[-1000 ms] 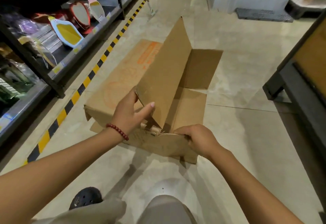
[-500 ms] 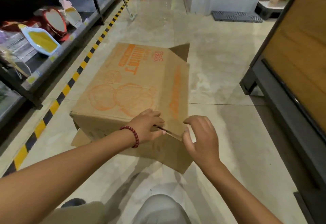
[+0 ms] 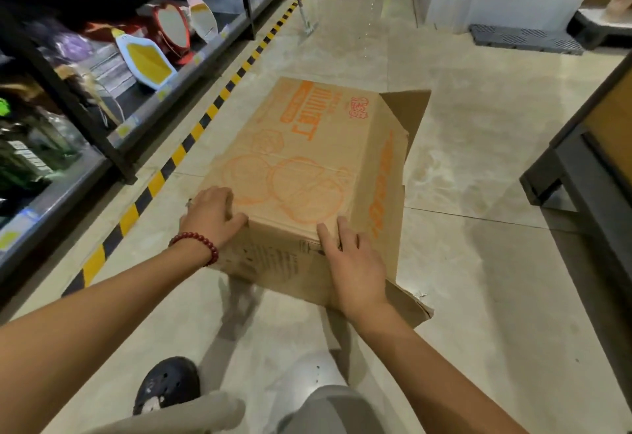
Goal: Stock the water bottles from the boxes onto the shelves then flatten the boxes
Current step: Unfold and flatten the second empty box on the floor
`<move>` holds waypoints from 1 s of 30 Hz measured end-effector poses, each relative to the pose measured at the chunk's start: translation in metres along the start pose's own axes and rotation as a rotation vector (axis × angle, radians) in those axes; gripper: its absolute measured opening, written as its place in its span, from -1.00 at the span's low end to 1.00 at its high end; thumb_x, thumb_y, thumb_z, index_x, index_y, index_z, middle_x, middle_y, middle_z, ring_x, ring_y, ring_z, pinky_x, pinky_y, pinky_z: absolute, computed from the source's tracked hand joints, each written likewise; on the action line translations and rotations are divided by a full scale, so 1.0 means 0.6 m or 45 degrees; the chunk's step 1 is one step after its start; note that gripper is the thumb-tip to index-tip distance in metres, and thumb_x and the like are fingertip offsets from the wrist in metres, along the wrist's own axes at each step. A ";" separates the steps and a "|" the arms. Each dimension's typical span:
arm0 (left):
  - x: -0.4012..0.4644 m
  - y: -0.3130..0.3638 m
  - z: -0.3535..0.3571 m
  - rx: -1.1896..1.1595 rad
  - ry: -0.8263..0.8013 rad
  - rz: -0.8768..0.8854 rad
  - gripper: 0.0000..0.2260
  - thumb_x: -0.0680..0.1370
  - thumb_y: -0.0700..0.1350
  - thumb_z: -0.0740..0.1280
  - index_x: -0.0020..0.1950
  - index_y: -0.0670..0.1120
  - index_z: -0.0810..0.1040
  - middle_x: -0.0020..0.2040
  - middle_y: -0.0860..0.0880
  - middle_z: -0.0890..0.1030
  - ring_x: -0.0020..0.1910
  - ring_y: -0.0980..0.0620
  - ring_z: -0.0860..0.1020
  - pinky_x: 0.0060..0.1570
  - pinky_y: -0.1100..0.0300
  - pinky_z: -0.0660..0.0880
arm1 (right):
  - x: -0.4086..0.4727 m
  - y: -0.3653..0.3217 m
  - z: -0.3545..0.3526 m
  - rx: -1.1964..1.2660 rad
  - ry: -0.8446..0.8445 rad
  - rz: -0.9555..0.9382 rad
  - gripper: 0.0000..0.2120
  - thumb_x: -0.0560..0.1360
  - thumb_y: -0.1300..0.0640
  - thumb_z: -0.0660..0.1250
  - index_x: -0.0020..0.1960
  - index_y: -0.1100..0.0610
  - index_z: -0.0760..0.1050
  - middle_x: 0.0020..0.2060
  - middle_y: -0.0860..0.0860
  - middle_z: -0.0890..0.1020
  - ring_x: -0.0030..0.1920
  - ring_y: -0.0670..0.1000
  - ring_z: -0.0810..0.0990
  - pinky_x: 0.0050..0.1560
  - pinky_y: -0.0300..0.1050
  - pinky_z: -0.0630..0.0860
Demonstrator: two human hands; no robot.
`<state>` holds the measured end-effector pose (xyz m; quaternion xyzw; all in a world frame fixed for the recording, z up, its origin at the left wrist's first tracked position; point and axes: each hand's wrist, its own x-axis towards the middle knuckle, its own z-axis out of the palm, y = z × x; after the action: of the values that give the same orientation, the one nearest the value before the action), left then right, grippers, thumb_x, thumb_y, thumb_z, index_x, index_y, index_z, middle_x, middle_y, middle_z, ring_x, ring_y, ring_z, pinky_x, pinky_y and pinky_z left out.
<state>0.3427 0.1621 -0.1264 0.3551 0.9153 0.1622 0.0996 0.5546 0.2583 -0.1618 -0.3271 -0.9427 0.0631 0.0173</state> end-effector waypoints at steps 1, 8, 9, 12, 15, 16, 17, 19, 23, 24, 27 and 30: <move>-0.002 -0.019 -0.004 0.049 0.009 -0.004 -0.62 0.49 0.06 0.29 0.25 -0.08 0.40 0.26 -0.09 0.43 0.26 -0.14 0.39 0.19 -0.16 0.41 | 0.002 0.007 -0.001 -0.042 -0.018 0.005 -0.14 0.43 0.33 0.33 0.54 -0.03 -0.08 0.54 0.13 -0.02 0.31 0.24 0.33 0.00 -0.01 0.44; -0.018 -0.055 0.003 0.030 -0.017 -0.013 -0.34 0.53 0.03 0.31 0.53 -0.02 0.07 0.52 -0.03 0.18 0.47 -0.05 0.22 0.40 -0.12 0.23 | 0.021 0.099 -0.017 -0.200 -0.017 0.144 -0.23 0.53 0.31 0.19 0.53 -0.15 -0.14 0.54 -0.01 0.01 0.30 0.15 0.35 -0.17 -0.10 0.44; -0.018 -0.048 0.004 -0.036 -0.032 -0.005 -0.34 0.53 0.00 0.32 0.53 -0.04 0.07 0.51 -0.04 0.21 0.45 -0.06 0.24 0.40 -0.05 0.24 | 0.019 0.116 -0.022 -0.226 -0.019 0.161 -0.22 0.52 0.31 0.19 0.53 -0.15 -0.13 0.53 -0.01 0.03 0.28 0.15 0.36 -0.19 -0.11 0.44; -0.019 -0.026 0.010 -0.060 -0.148 0.136 -0.32 0.51 -0.02 0.35 0.53 -0.07 0.08 0.51 -0.07 0.21 0.46 -0.04 0.23 0.39 0.13 0.21 | 0.008 0.176 -0.040 -0.300 -0.013 0.215 -0.29 0.52 0.26 0.19 0.52 -0.15 -0.06 0.47 -0.02 0.17 0.16 0.12 0.41 -0.24 -0.10 0.42; -0.025 -0.003 0.030 -0.045 -0.302 0.254 -0.24 0.47 0.02 0.39 0.54 -0.03 0.04 0.53 -0.07 0.14 0.49 -0.02 0.16 0.43 0.11 0.17 | -0.001 0.233 -0.064 -0.355 0.035 0.350 -0.38 0.53 0.23 0.16 0.50 -0.11 0.03 0.37 0.04 0.29 0.10 0.15 0.42 -0.15 -0.03 0.50; -0.028 0.005 0.040 -0.045 -0.348 0.275 -0.23 0.46 0.04 0.40 0.54 -0.02 0.03 0.53 -0.07 0.12 0.50 -0.02 0.14 0.44 0.10 0.16 | -0.004 0.245 -0.070 -0.364 0.032 0.402 -0.39 0.52 0.24 0.15 0.49 -0.08 0.04 0.35 0.07 0.31 0.10 0.17 0.42 -0.14 -0.02 0.49; -0.033 0.012 0.049 -0.036 -0.389 0.286 -0.21 0.46 0.06 0.40 0.54 -0.01 0.01 0.54 -0.07 0.10 0.50 -0.01 0.12 0.44 0.11 0.14 | -0.006 0.251 -0.075 -0.364 0.034 0.444 -0.40 0.51 0.23 0.17 0.48 -0.05 0.07 0.34 0.10 0.31 0.11 0.20 0.42 -0.13 -0.01 0.47; -0.042 0.024 0.062 0.005 -0.450 0.319 -0.20 0.46 0.10 0.39 0.54 0.01 -0.02 0.55 -0.07 0.06 0.51 -0.01 0.08 0.44 0.13 0.11 | -0.008 0.246 -0.075 -0.371 0.055 0.459 -0.42 0.48 0.20 0.24 0.45 0.03 0.14 0.34 0.12 0.33 0.16 0.23 0.40 -0.07 0.01 0.46; -0.052 0.025 0.063 0.047 -0.449 0.343 -0.20 0.47 0.12 0.37 0.54 0.02 -0.04 0.55 -0.07 0.05 0.52 -0.01 0.07 0.44 0.13 0.11 | -0.013 0.190 -0.042 -0.312 0.188 0.209 -0.39 0.29 0.24 0.43 0.32 0.19 0.39 0.28 0.16 0.48 0.22 0.25 0.45 0.12 0.11 0.47; -0.054 0.025 0.059 0.059 -0.430 0.357 -0.21 0.47 0.11 0.37 0.54 0.01 -0.03 0.55 -0.07 0.06 0.51 -0.02 0.08 0.44 0.12 0.12 | -0.015 0.168 -0.031 -0.241 0.258 0.135 -0.44 0.29 0.22 0.40 0.28 0.21 0.44 0.24 0.16 0.52 0.19 0.25 0.48 0.12 0.12 0.48; -0.060 0.028 0.049 0.110 -0.382 0.389 -0.24 0.48 0.11 0.35 0.54 0.00 0.00 0.54 -0.08 0.09 0.51 -0.03 0.11 0.45 0.13 0.12 | -0.023 0.096 -0.014 0.005 0.444 -0.097 -0.60 0.38 0.10 0.19 0.16 0.20 0.52 0.16 0.13 0.58 0.17 0.20 0.51 0.14 0.12 0.47; -0.068 0.030 0.045 0.165 -0.395 0.371 -0.26 0.49 0.12 0.34 0.54 -0.02 0.03 0.54 -0.09 0.10 0.51 -0.04 0.11 0.45 0.12 0.13 | -0.022 0.035 -0.002 0.147 0.449 -0.194 -0.58 0.42 -0.04 0.15 0.13 0.18 0.53 0.12 0.09 0.58 0.16 0.16 0.52 0.15 0.10 0.46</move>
<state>0.3914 0.1532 -0.1418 0.5099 0.8365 0.0592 0.1918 0.5783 0.2667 -0.1630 -0.2592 -0.9419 0.0573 0.2057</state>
